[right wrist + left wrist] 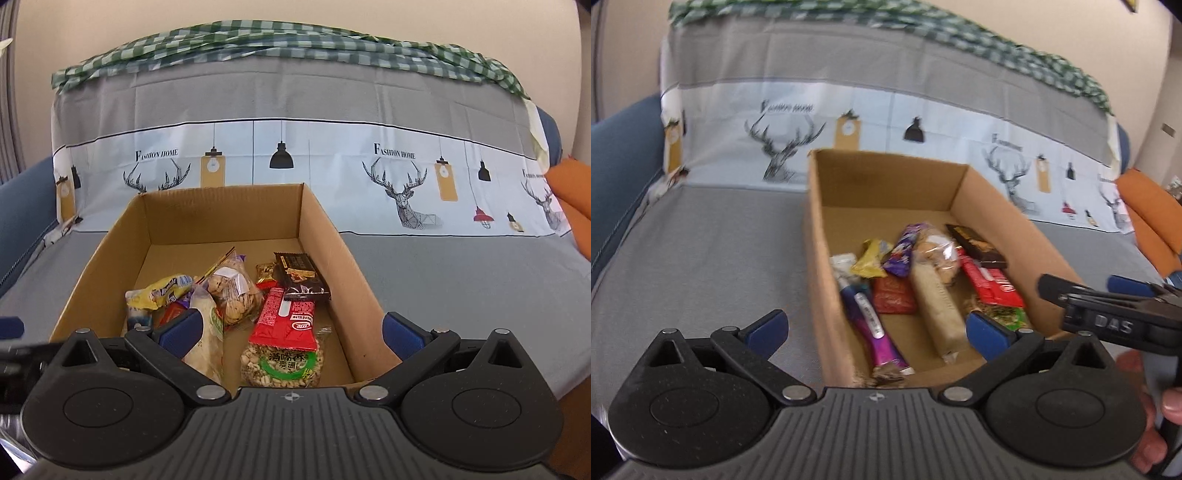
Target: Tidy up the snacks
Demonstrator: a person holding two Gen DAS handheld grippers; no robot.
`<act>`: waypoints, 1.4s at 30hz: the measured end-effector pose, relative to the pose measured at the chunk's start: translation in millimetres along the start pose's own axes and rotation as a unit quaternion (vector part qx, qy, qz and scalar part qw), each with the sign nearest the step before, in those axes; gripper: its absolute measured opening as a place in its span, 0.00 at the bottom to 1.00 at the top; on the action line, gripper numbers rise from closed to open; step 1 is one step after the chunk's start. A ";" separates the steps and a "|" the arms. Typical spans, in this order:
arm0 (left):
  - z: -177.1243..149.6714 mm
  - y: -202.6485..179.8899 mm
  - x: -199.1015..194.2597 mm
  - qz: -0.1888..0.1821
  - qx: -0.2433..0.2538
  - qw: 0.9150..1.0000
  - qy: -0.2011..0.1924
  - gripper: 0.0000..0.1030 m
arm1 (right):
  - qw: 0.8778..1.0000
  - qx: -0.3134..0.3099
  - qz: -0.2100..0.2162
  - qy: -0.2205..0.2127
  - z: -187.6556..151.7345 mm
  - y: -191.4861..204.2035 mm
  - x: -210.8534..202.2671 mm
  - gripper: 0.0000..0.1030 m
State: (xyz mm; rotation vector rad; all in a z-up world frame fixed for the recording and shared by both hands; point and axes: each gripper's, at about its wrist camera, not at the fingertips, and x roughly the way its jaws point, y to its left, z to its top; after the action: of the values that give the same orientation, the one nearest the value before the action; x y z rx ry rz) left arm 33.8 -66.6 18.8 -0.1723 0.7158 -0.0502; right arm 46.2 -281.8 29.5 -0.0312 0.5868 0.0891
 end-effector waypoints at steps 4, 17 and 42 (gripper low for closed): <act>2.3 7.5 10.3 0.010 -0.020 1.000 0.023 1.00 | 1.000 0.003 0.005 0.002 0.9 0.6 1.4 0.99; 1.9 2.9 16.5 0.008 -0.015 0.999 0.029 1.00 | 1.000 -0.019 0.014 0.000 0.8 9.4 4.5 0.99; 0.7 -6.0 18.8 0.000 -0.005 1.000 0.025 1.00 | 0.999 -0.031 0.017 -0.002 0.1 13.3 5.4 0.99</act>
State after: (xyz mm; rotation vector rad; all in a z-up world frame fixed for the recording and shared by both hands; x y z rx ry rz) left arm 48.5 -74.5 8.2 -0.1821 0.7664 -0.0516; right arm 49.6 -268.1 26.6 -0.0803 0.5812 0.1402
